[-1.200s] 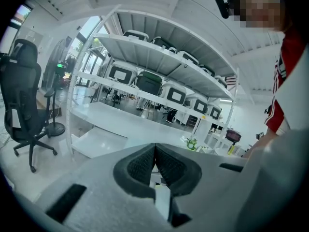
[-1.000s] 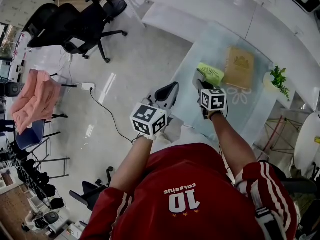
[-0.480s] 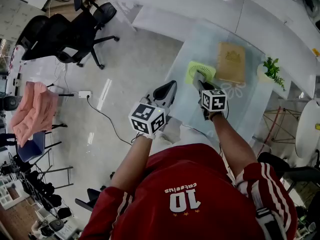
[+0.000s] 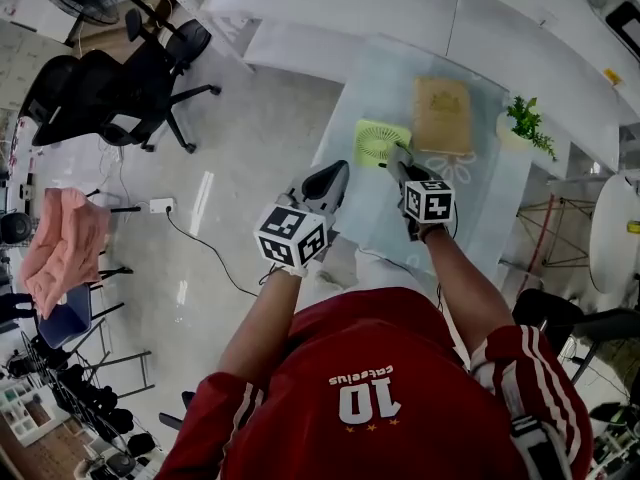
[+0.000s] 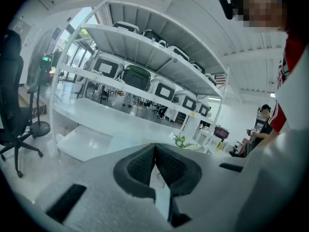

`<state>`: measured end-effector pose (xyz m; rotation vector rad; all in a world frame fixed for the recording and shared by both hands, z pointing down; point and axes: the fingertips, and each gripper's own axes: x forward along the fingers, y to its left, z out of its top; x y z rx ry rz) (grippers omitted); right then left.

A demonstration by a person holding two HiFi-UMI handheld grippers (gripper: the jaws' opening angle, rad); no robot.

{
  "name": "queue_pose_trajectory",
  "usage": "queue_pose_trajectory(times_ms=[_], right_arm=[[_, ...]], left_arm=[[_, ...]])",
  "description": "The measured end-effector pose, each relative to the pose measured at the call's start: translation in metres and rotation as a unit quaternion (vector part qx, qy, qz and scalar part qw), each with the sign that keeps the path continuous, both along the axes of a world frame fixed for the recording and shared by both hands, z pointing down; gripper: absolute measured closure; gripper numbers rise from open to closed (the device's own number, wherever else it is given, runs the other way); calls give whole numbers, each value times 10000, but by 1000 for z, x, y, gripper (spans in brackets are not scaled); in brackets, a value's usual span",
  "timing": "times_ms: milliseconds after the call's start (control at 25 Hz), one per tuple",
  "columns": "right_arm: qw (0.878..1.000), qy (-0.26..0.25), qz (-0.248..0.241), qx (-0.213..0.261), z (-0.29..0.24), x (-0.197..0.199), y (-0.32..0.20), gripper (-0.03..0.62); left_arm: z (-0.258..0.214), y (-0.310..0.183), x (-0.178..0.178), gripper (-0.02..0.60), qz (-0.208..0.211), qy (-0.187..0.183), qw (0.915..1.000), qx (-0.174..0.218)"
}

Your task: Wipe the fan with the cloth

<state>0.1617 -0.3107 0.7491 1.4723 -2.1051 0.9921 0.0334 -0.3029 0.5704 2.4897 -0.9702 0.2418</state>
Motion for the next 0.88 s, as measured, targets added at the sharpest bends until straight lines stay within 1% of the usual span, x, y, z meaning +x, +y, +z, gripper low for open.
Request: queue_pose_trajectory(times_ms=[320, 480, 640, 880], right_arm=[[9995, 123, 295, -13, 0, 32, 14, 576], [9992, 136, 372, -13, 1, 42, 20, 576], [9993, 100, 371, -18, 0, 40, 24, 576], [9997, -9, 260, -4, 0, 22, 27, 576]], left_arm=[[1, 4, 15, 581, 176, 32, 9998, 5], [1, 6, 19, 581, 207, 45, 9998, 10], [0, 8, 19, 581, 207, 26, 9998, 16], [-2, 10, 8, 581, 100, -19, 9999, 38]])
